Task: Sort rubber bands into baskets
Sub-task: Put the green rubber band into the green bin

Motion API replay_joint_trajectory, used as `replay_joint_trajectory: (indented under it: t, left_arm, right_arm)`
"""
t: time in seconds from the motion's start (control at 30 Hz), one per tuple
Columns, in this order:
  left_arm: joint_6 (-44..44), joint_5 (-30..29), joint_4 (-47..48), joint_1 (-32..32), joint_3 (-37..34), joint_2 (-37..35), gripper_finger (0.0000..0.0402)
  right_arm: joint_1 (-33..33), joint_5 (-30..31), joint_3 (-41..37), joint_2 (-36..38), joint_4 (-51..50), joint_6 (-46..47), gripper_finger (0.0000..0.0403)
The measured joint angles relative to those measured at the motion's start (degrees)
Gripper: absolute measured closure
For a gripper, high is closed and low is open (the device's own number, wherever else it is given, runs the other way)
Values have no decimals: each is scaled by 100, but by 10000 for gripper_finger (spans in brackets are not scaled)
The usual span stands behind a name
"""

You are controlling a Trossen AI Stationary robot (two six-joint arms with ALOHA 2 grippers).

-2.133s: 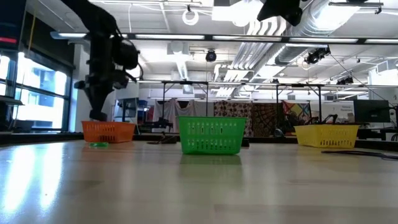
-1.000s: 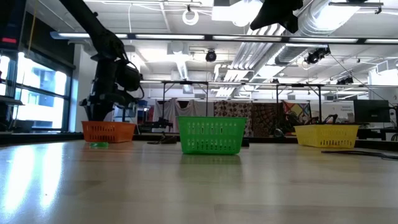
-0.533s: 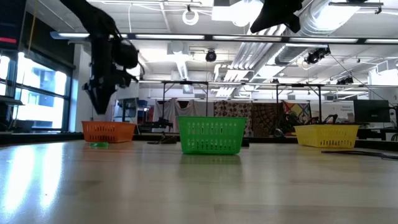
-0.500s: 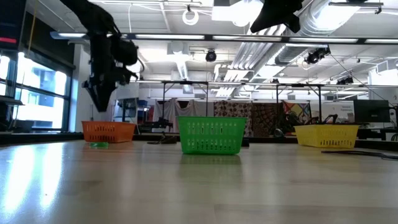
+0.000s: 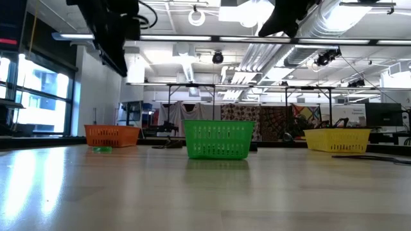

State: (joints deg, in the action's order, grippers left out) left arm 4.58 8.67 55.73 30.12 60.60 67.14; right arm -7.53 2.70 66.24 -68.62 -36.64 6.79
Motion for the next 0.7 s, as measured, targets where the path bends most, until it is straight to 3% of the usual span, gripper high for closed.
replay_joint_trajectory:
  t: [0.2,0.33,0.43,0.7]
  left_arm:
    - [-81,299,54,-868,0,99,296]
    - [354,-102,61,-1196,0,283,296]
    - [936,-400,63,-1321,0,535,296]
    - [1806,-460,63,-1258,0,1375,281]
  right_arm:
    - [-233,-369,0,0,-2,-643,403]
    - [-308,-368,0,0,15,-505,403]
    - [-339,-185,0,0,121,-150,403]
    - [-338,43,0,0,304,270,403]
